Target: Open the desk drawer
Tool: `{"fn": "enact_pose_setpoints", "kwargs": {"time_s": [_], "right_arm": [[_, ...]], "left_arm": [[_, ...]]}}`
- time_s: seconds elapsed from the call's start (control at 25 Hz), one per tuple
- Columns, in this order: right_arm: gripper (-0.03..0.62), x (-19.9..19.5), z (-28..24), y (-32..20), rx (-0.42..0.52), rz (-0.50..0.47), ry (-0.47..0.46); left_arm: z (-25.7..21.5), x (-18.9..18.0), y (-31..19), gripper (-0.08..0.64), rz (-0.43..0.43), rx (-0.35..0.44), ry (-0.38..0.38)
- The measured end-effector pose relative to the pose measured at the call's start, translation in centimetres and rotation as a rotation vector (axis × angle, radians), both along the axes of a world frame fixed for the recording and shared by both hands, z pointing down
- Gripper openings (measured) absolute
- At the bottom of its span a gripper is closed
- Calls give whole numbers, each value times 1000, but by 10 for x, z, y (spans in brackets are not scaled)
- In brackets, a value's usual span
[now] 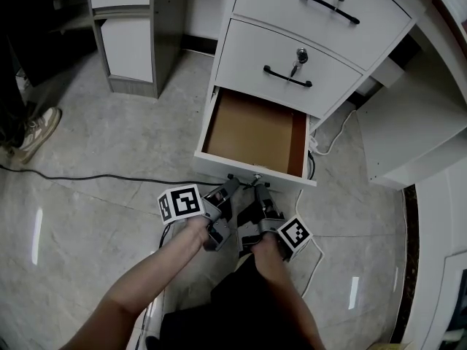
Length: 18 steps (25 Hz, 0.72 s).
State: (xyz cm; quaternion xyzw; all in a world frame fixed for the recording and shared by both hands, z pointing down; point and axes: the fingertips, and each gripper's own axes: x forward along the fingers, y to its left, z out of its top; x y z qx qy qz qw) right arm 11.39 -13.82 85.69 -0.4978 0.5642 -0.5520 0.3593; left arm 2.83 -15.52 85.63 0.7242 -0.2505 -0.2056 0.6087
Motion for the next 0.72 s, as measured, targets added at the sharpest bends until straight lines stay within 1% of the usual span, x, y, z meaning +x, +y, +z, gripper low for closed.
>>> {"fn": "enact_pose_setpoints", "kwargs": {"time_s": [0.24, 0.36, 0.56, 0.64, 0.72], "right_arm": [[44, -2, 13, 3, -31, 0, 5], [44, -2, 14, 1, -22, -9, 47], [48, -4, 11, 1, -4, -41, 134], [60, -1, 9, 0, 4, -36, 160], [92, 2, 7, 1, 15, -33, 213]], "left_arm": [[14, -1, 4, 35, 4, -4, -41], [14, 0, 3, 35, 9, 22, -55], [13, -1, 5, 37, 30, 60, -99], [13, -2, 6, 38, 38, 78, -140], [13, -3, 11, 38, 61, 102, -202]]}}
